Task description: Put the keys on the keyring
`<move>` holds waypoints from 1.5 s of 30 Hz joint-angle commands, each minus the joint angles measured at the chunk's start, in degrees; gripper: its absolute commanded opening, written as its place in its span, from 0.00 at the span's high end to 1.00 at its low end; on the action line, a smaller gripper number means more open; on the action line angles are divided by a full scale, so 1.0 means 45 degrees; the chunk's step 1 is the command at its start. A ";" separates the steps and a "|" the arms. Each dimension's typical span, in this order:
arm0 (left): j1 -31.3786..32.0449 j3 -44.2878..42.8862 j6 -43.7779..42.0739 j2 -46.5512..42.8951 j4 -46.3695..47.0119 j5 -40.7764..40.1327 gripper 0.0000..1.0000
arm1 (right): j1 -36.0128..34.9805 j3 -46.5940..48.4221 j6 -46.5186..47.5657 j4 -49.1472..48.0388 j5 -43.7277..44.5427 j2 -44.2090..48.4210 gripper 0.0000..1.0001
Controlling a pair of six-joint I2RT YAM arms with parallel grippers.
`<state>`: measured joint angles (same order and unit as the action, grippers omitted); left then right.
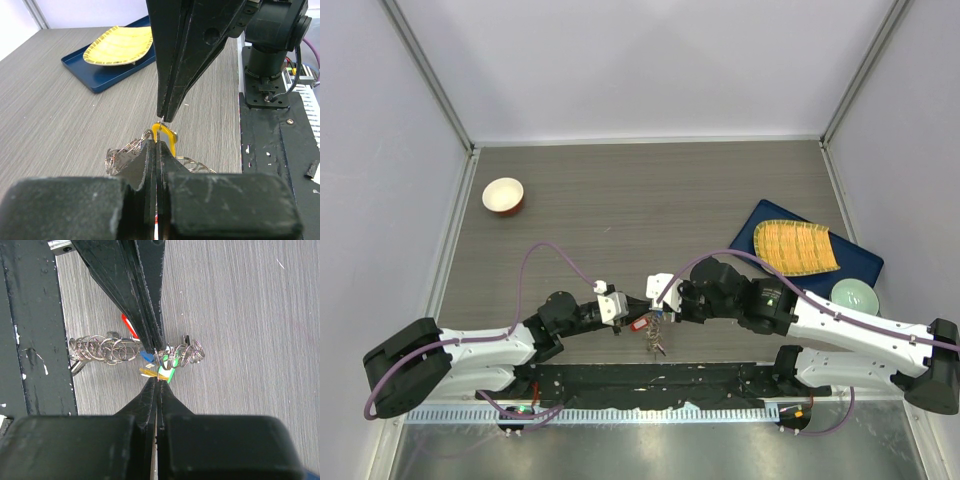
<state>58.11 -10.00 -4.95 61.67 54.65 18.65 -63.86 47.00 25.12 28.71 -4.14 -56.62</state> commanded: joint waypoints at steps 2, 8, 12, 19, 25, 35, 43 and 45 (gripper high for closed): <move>0.0017 -0.0122 -0.0052 0.0006 0.0843 0.0093 1.00 | 0.0010 0.0238 0.0003 -0.0501 -0.0056 0.0024 0.99; 0.0017 -0.0141 -0.0072 0.0026 0.0843 0.0132 1.00 | 0.0010 0.0277 0.0081 -0.0521 -0.0232 0.0004 0.99; 0.0017 -0.0160 -0.0091 0.0026 0.0843 0.0132 1.00 | 0.0010 0.0297 0.0100 -0.0540 -0.0291 -0.0054 0.99; 0.0017 -0.0141 -0.0091 0.0046 0.0843 0.0229 1.00 | 0.0011 0.0317 0.0042 -0.0598 0.0001 -0.0171 0.99; 0.0036 -0.0122 -0.0091 0.0046 0.0843 0.0210 1.00 | 0.0010 0.0317 -0.0114 -0.0540 0.0256 -0.0133 0.99; 0.0017 -0.0122 -0.0111 0.0026 0.0823 0.0171 1.00 | 0.0010 0.0355 -0.0095 -0.0384 0.0296 -0.0015 0.99; 0.0017 -0.0122 -0.0149 0.0026 0.0785 0.0171 1.00 | 0.0010 0.0375 -0.0056 -0.0345 -0.0075 0.0024 0.99; 0.0017 -0.0122 -0.0150 0.0026 0.0785 0.0152 1.00 | 0.0010 0.0394 -0.0036 -0.0345 -0.0134 0.0082 0.99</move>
<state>58.11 -10.00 -4.95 61.67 54.65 19.09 -63.86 47.00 25.12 28.36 -3.57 -57.39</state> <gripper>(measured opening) 0.009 0.029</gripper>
